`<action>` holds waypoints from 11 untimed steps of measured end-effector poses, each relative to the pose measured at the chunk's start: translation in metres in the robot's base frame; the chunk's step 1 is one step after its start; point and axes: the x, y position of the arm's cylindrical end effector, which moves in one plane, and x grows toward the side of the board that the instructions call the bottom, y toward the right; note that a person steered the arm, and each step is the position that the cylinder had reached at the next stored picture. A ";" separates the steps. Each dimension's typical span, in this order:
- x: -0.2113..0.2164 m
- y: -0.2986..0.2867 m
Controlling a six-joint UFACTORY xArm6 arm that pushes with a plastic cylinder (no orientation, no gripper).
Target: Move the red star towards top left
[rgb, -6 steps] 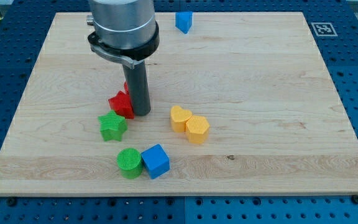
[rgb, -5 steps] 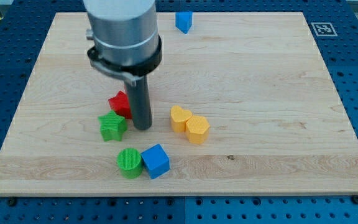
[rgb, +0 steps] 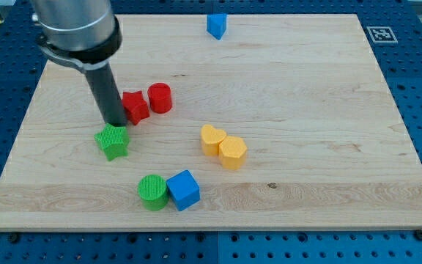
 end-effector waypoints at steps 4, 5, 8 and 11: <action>0.030 0.025; 0.020 0.029; -0.039 0.029; -0.094 0.015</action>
